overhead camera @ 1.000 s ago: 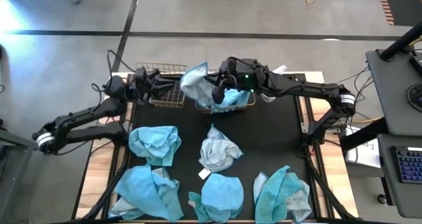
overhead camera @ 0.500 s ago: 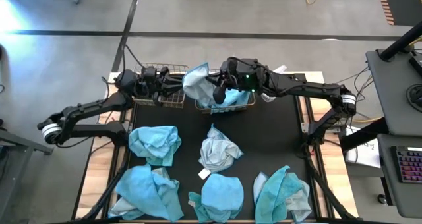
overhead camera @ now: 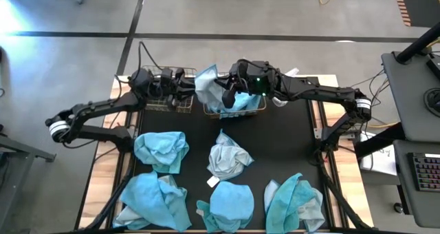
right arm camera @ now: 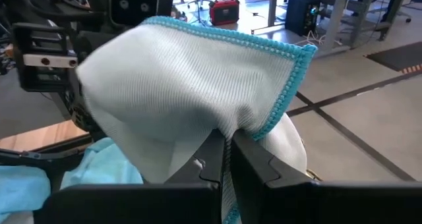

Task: Sort microfiber towel by color & place in baskets
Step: Put the light-blue microfiber towel into the left wire basket

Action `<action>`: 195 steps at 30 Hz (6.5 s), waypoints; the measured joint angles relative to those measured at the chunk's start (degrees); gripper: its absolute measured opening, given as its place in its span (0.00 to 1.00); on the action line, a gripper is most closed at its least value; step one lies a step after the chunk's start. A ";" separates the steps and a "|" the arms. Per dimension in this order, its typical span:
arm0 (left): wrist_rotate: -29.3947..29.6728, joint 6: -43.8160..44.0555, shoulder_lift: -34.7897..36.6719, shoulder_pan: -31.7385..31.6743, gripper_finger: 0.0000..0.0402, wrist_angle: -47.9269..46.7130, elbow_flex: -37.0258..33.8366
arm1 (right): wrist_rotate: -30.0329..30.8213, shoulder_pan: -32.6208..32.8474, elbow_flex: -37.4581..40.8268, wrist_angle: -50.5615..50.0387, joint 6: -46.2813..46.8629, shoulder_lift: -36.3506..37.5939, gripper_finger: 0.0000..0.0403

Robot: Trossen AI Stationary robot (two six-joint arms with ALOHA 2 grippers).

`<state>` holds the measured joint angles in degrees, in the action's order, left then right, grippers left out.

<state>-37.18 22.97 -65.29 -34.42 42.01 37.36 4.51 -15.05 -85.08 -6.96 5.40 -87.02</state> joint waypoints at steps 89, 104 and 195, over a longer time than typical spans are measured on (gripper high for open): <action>-2.56 -0.23 -6.24 -1.56 0.00 -1.41 10.50 | 0.21 0.02 0.02 -19.58 -3.55 6.46 0.40; -2.37 0.01 7.71 -10.85 0.00 -6.10 10.50 | 0.58 0.11 0.02 -28.08 1.09 8.36 0.36; -9.13 -13.57 41.86 -28.26 0.27 -75.20 10.50 | -2.12 7.69 0.70 -40.44 5.12 8.13 0.31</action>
<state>-46.31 9.40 -23.43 -62.68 -33.20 47.86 2.40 -7.36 -84.38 -47.40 10.52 -78.89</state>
